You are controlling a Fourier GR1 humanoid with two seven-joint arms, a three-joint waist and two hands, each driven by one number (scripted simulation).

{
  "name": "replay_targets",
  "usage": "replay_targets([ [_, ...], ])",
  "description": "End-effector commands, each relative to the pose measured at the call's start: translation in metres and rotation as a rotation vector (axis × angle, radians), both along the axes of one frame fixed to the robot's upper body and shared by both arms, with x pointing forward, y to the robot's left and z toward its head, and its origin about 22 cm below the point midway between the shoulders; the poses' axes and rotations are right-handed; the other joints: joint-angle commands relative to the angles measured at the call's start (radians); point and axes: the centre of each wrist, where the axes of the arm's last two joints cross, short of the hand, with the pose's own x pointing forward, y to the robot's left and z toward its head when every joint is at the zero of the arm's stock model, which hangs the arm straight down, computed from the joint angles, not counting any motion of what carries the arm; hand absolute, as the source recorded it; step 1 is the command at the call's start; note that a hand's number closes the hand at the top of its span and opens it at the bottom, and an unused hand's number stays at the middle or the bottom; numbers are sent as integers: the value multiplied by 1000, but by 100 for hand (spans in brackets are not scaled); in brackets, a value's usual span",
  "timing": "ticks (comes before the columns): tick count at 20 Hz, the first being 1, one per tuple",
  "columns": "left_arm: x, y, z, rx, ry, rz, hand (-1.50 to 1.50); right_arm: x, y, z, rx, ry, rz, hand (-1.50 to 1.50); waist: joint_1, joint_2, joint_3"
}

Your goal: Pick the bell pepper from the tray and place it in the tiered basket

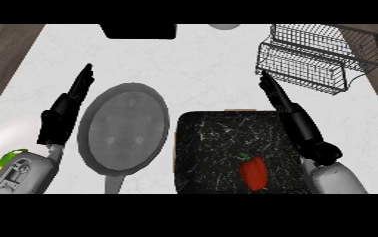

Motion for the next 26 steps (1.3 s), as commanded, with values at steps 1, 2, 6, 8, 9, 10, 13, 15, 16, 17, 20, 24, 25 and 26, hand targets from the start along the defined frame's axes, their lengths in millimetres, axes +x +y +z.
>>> replay_targets([
  [1,1,-11,-6,-40,-37,26,0,-8,-29,-2,80,-20,53,150,-4,14,22],
  [2,-3,-18,4,-65,-48,30,0,17,-24,17,181,-17,85,150,13,14,23],
  [6,0,-49,3,-143,-115,67,0,28,-50,42,504,-76,275,150,15,19,26],
  [8,-3,-59,-2,-172,-86,42,0,25,-92,19,176,87,-99,150,8,21,21],
  [9,-5,-76,-6,-203,-66,31,0,27,-72,2,463,212,85,-150,15,24,23],
  [10,-7,-60,1,-189,-65,35,0,10,-44,-23,629,279,224,-150,34,23,28],
  [13,-2,-63,8,-194,-72,43,0,5,-75,-21,666,276,445,-150,16,19,27],
  [15,-12,-68,-1,-187,-69,53,0,-4,-111,-17,628,232,542,-150,10,15,25],
  [16,-7,-71,-3,-182,-64,66,0,6,-132,8,584,195,568,-150,3,16,23],
  [17,-9,-84,3,-220,-67,67,0,4,-148,11,572,172,579,-150,3,15,23],
  [20,-10,-80,3,-197,-55,84,0,1,-192,53,332,140,596,-150,-9,12,24],
  [24,-12,-69,-1,-194,-57,80,0,14,-189,148,-114,47,605,-150,-14,1,22],
  [25,-13,-68,-3,-188,-57,87,0,11,-185,162,-184,20,621,-150,-22,1,22],
  [26,-18,-67,-8,-186,-47,87,0,12,-176,183,-276,-33,607,-150,-12,-1,22],
])
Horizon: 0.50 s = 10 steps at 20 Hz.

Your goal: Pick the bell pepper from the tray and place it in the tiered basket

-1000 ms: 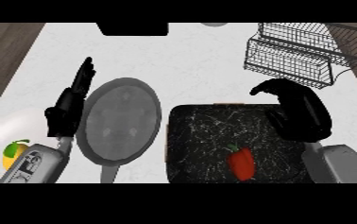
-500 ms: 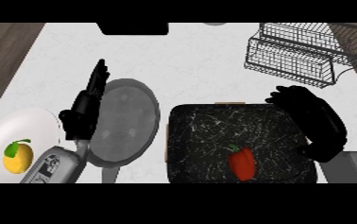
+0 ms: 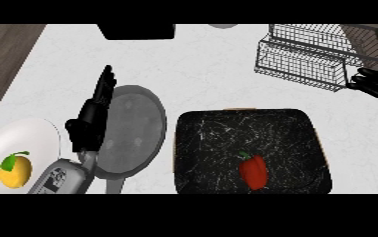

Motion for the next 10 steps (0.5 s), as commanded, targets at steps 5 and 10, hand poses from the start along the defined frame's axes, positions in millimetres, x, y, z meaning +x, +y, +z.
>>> replay_targets([
  [5,-3,-7,0,15,-4,1,0,-26,56,118,-581,-417,135,-150,-17,-6,0],
  [10,-3,-3,-6,2,6,21,0,-65,96,104,-738,-507,125,-150,-15,2,-1],
])
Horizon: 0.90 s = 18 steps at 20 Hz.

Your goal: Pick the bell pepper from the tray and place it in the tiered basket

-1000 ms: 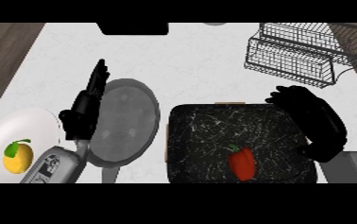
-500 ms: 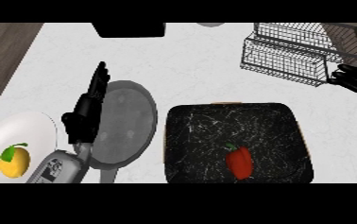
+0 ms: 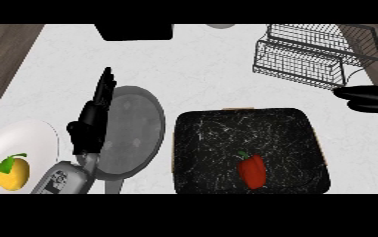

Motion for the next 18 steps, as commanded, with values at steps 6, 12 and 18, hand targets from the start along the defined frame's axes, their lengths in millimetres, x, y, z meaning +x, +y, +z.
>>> replay_targets([
  [6,3,-3,12,1,-19,-15,0,-53,55,-9,-211,-89,-9,-150,20,9,-1],
  [12,-6,-15,22,-2,6,-27,0,-73,84,-21,-253,-107,0,-150,23,9,-1],
  [18,-10,-16,14,3,-12,-36,0,-62,88,-22,-413,-77,-21,-150,30,10,-1],
])
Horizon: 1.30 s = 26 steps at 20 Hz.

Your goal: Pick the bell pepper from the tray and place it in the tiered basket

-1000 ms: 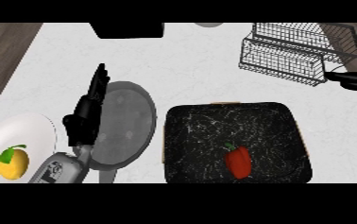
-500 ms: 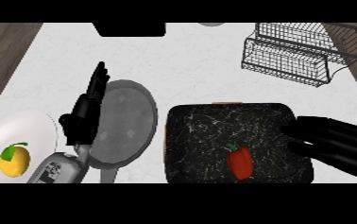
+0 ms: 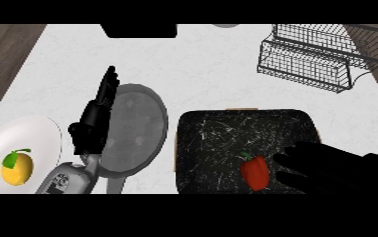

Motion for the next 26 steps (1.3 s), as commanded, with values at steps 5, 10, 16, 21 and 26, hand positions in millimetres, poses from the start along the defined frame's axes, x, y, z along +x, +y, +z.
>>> replay_targets([
  [5,3,6,-5,15,-4,11,0,6,2,-6,-122,8,-46,-150,3,2,0],
  [10,-2,10,-11,15,4,15,0,-13,5,-14,-169,-58,-50,-150,-1,0,1],
  [16,-12,9,-24,-19,9,-11,0,22,9,-22,-224,-100,-68,-150,10,3,0],
  [21,1,-1,1,-10,-7,1,0,11,21,-38,-230,-136,51,-150,5,2,1],
  [26,20,17,11,0,-5,9,0,13,14,-44,-251,-204,58,-150,1,2,1],
])
